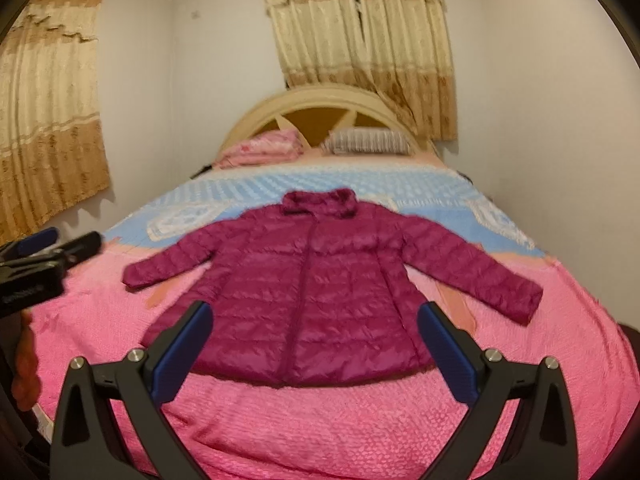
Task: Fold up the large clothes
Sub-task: 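Grasp a jacket sleeve with the right tool and lift it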
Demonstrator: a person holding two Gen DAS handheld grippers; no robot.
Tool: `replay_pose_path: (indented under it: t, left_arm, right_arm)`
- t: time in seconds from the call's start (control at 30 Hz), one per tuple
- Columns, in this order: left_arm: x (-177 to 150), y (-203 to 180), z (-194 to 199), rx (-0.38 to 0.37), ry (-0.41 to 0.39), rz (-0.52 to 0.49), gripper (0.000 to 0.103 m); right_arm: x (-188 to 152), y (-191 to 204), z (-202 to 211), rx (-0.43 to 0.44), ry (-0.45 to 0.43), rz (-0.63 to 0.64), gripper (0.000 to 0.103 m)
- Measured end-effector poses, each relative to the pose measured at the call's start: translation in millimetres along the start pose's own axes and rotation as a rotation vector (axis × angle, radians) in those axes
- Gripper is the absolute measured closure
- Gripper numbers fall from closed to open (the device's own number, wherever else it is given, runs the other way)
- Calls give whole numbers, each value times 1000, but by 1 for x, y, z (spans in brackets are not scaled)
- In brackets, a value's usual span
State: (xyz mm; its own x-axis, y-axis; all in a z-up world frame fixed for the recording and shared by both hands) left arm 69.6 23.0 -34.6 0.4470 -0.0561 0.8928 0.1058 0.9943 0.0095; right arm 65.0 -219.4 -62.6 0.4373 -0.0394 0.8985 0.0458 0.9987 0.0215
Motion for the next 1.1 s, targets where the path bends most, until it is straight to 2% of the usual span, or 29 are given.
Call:
replay_pose_path:
  t: [0.17, 0.3, 0.37, 0.53, 0.63, 0.83, 0.93, 1.03, 1.1]
  left_arm:
    - [-15, 7, -48, 18, 59, 3, 1]
    - [-26, 6, -96, 42, 114, -24, 1]
    - [-29, 6, -117, 45, 145, -28, 1]
    - [-27, 4, -158, 44, 183, -49, 1]
    - [-25, -1, -174, 42, 198, -80, 1]
    - [-18, -4, -206, 50, 212, -107, 1]
    - [-19, -1, -224, 61, 233, -98, 1]
    - [-23, 2, -239, 62, 263, -92, 1]
    - [-25, 5, -250, 72, 283, -95, 1]
  right_arm:
    - [-16, -51, -41, -96, 73, -92, 0]
    - [-32, -108, -78, -172, 168, -213, 0]
    - [-39, -138, -96, -195, 219, -276, 7]
    - [-44, -203, -128, -284, 303, -379, 14]
    - [-47, -235, -141, -293, 354, -459, 17]
    - [-52, -290, -171, -354, 410, -538, 22]
    - [-56, -302, -185, -322, 425, -586, 28]
    - [-63, -307, -201, -302, 460, -602, 41]
    - [-60, -307, -207, -308, 450, -583, 45]
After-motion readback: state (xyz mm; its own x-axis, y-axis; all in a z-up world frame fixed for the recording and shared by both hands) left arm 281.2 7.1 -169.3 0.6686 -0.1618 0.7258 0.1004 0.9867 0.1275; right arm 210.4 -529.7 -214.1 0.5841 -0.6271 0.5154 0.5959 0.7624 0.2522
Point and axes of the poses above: each gripper's, at about its wrist camera, not at the fingertips, and z roughly against the way its jaws point, y to its left, x to its top, the point moved 5 cm from there along -z, roughly the way its jaws point, and after that the axes turned 7 degrees about -x, right-handed, at the moved point
